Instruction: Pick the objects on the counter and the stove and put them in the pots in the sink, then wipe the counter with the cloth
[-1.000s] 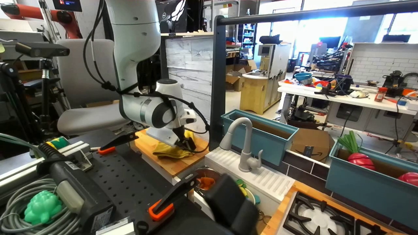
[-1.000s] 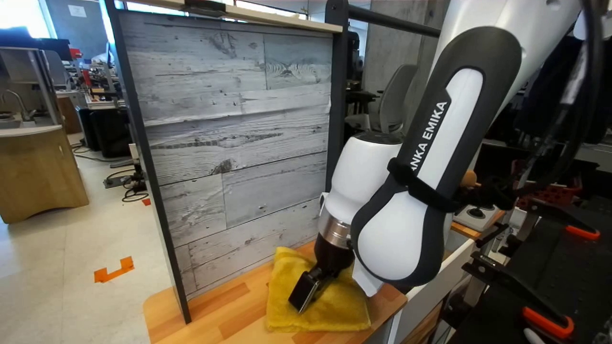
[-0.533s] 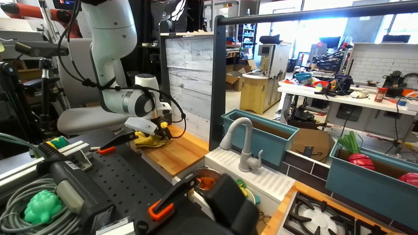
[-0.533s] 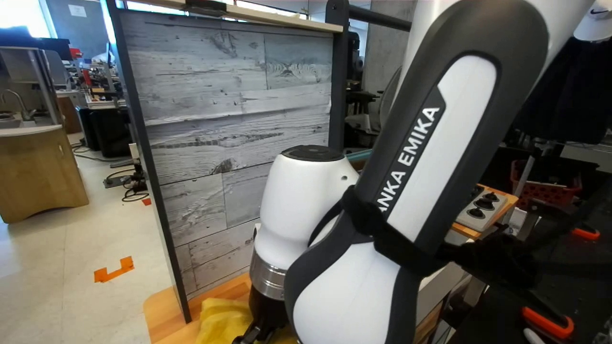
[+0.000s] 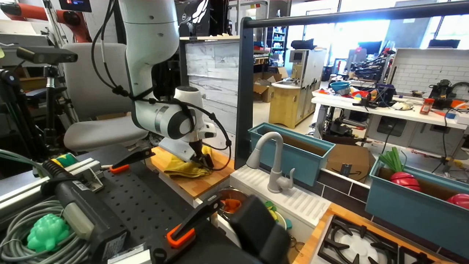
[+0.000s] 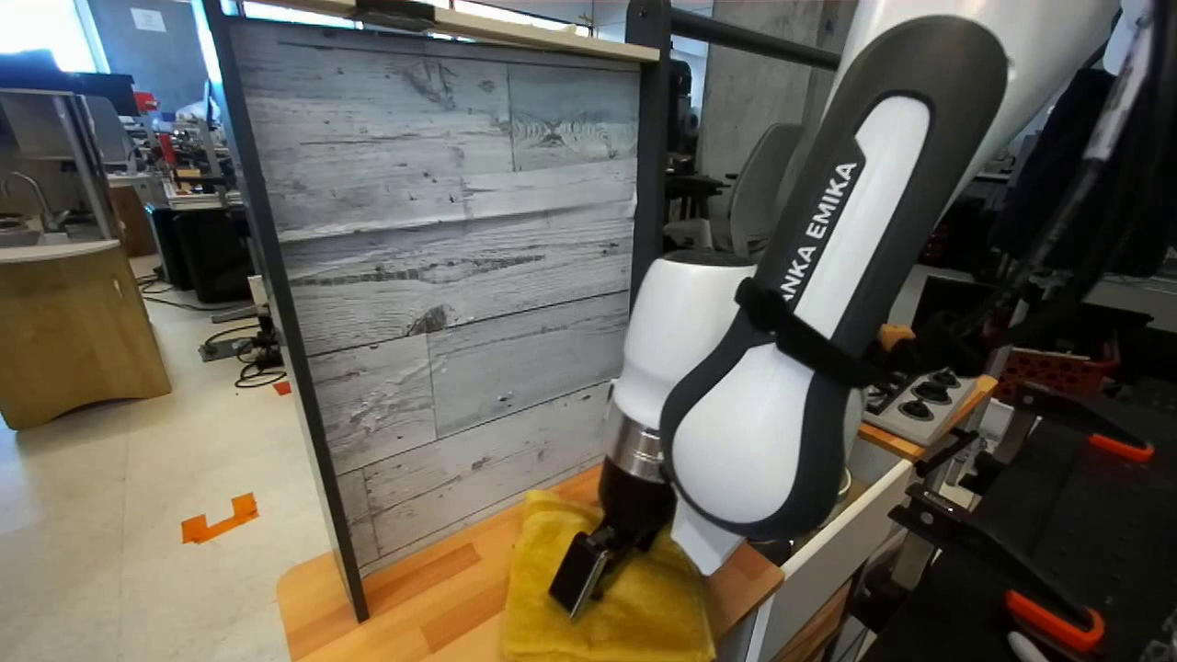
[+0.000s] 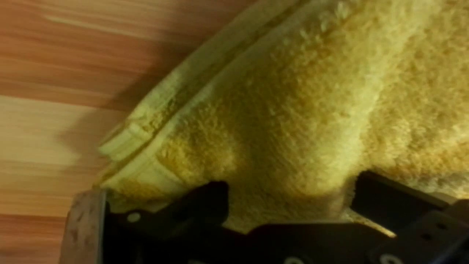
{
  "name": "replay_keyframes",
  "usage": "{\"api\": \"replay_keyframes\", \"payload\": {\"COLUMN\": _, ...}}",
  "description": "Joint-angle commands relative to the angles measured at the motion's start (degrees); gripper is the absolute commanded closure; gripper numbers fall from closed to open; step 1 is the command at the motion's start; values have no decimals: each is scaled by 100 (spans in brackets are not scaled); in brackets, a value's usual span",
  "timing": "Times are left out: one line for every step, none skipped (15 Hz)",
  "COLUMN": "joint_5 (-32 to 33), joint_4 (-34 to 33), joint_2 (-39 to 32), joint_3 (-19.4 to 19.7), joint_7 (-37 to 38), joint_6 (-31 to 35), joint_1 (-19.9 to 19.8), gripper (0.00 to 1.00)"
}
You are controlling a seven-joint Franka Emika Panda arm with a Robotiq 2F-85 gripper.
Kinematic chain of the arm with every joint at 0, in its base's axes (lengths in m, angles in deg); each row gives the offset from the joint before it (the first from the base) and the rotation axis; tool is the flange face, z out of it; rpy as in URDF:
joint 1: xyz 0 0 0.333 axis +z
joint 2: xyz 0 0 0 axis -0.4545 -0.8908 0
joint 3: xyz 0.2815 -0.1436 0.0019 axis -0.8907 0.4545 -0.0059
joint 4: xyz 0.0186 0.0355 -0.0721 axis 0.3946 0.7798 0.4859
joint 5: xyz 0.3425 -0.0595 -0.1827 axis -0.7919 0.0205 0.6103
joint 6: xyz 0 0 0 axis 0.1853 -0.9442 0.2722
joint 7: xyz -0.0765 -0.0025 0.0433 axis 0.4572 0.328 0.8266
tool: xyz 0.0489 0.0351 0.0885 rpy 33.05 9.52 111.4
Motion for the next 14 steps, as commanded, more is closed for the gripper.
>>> {"api": "replay_keyframes", "payload": {"joint_5": 8, "joint_4": 568, "joint_2": 82, "joint_3": -185, "joint_7": -351, "joint_6": 259, "joint_1": -800, "gripper": 0}}
{"api": "replay_keyframes", "payload": {"joint_5": 77, "joint_4": 483, "joint_2": 61, "joint_3": -304, "joint_7": -485, "joint_6": 141, "joint_1": -956, "gripper": 0}}
{"api": "replay_keyframes", "payload": {"joint_5": 137, "joint_4": 315, "joint_2": 31, "joint_3": -387, "joint_7": -610, "joint_6": -41, "joint_1": -996, "gripper": 0}}
{"api": "replay_keyframes", "payload": {"joint_5": 212, "joint_4": 151, "joint_2": -3, "joint_3": -569, "joint_7": -774, "joint_6": -213, "joint_1": -1051, "gripper": 0}}
{"api": "replay_keyframes", "payload": {"joint_5": 243, "joint_4": -27, "joint_2": -24, "joint_3": -620, "joint_7": -831, "joint_6": -456, "joint_1": -939, "gripper": 0}}
{"api": "replay_keyframes", "payload": {"joint_5": 266, "joint_4": -290, "joint_2": -70, "joint_3": -677, "joint_7": -867, "joint_6": -780, "joint_1": -728, "gripper": 0}}
{"api": "replay_keyframes", "payload": {"joint_5": 283, "joint_4": -599, "joint_2": -159, "joint_3": -691, "joint_7": -864, "joint_6": -1106, "joint_1": -480, "gripper": 0}}
{"api": "replay_keyframes", "payload": {"joint_5": 297, "joint_4": -842, "joint_2": -227, "joint_3": -743, "joint_7": -882, "joint_6": -1438, "joint_1": -332, "gripper": 0}}
{"api": "replay_keyframes", "payload": {"joint_5": 294, "joint_4": -1140, "joint_2": -325, "joint_3": -707, "joint_7": -817, "joint_6": -1797, "joint_1": -60, "gripper": 0}}
{"api": "replay_keyframes", "payload": {"joint_5": 319, "joint_4": -1456, "joint_2": -463, "joint_3": -679, "joint_7": -793, "joint_6": -2117, "joint_1": 214, "gripper": 0}}
{"api": "replay_keyframes", "payload": {"joint_5": 357, "joint_4": -1791, "joint_2": -611, "joint_3": -630, "joint_7": -765, "joint_6": -2398, "joint_1": 492, "gripper": 0}}
{"api": "replay_keyframes", "payload": {"joint_5": 398, "joint_4": -2111, "joint_2": -753, "joint_3": -544, "joint_7": -700, "joint_6": -2665, "joint_1": 782, "gripper": 0}}
{"api": "replay_keyframes", "payload": {"joint_5": 425, "joint_4": -2391, "joint_2": -867, "joint_3": -491, "joint_7": -685, "joint_6": -2921, "joint_1": 955, "gripper": 0}}
{"api": "replay_keyframes", "payload": {"joint_5": 459, "joint_4": -2596, "joint_2": -937, "joint_3": -398, "joint_7": -662, "joint_6": -3156, "joint_1": 1079, "gripper": 0}}
